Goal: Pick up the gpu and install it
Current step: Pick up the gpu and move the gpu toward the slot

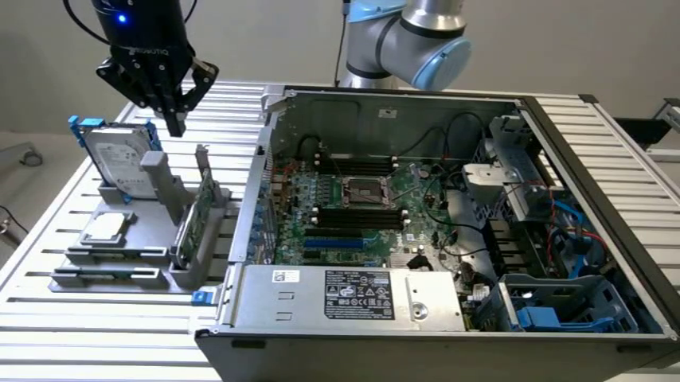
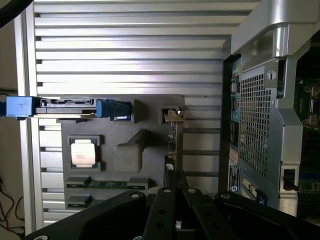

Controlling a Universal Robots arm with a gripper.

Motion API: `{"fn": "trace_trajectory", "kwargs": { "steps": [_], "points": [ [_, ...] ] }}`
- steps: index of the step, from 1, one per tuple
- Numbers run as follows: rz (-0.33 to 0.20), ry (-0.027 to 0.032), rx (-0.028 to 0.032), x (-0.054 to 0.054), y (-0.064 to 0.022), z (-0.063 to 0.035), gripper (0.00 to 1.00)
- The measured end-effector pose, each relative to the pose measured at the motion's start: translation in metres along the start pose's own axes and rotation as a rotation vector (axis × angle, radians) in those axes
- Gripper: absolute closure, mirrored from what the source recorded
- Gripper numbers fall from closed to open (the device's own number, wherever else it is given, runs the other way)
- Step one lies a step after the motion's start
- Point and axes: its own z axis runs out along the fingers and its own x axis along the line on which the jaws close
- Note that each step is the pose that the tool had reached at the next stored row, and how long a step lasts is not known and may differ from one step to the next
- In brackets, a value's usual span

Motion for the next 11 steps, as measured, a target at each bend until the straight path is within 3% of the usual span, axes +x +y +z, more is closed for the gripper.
{"fn": "trace_trajectory", "kwargs": {
  "steps": [4, 7, 9, 10, 11],
  "points": [
    [0.000, -0.0010, 0.0000, 0.0000, 0.0000, 0.0000, 0.88],
    [0.000, -0.0015, 0.0000, 0.0000, 0.0000, 0.0000, 0.70],
    [0.000, -0.0015, 0.0000, 0.0000, 0.0000, 0.0000, 0.70],
    [0.000, -0.0016, 0.0008, 0.0002, 0.0000, 0.0004, 0.64],
    [0.000, -0.0015, 0.0026, 0.0019, -0.0001, 0.0021, 0.64]
  ]
}}
